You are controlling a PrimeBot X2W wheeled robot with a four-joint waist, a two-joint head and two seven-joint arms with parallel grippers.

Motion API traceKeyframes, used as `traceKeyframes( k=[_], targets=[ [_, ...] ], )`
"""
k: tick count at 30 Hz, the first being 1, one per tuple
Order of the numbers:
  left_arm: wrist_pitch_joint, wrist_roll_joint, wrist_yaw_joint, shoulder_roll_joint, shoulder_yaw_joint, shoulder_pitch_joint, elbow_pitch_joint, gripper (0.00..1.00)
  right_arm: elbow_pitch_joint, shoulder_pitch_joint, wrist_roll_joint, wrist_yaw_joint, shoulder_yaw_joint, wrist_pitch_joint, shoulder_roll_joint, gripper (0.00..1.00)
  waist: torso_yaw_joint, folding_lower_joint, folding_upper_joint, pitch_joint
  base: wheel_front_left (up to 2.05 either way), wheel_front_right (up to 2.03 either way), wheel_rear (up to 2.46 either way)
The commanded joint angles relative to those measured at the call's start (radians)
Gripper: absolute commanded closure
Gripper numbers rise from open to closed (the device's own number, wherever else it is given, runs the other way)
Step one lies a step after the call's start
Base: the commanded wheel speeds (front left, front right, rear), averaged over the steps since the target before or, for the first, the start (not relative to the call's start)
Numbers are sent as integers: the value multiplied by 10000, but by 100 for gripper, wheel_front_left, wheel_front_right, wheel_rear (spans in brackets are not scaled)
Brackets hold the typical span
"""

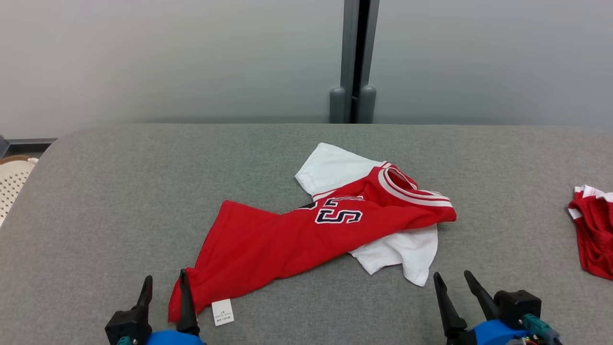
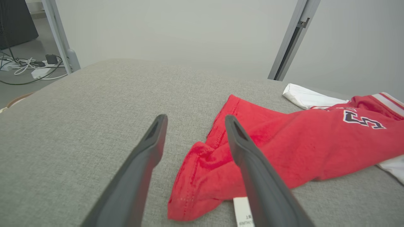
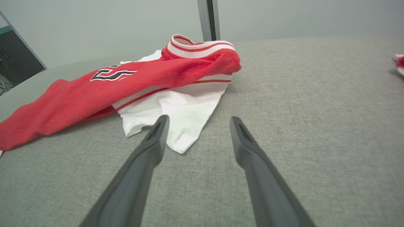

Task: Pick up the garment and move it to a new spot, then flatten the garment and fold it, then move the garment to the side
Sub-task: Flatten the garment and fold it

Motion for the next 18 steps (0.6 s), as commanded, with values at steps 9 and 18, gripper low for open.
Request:
traceKeyframes(
  k=[9,18],
  targets=[
    [-43,-118,-127,3,-501,-307,258,0,1715,-1283,277,0,-317,-33,-16,0,763,0,0,636,0,0,0],
    [-43,-40,-203,-3,-460,-426,345,0,3935,-1704,-92,-1,-312,70,-4,33,1093,0,0,824,0,0,0]
  ],
)
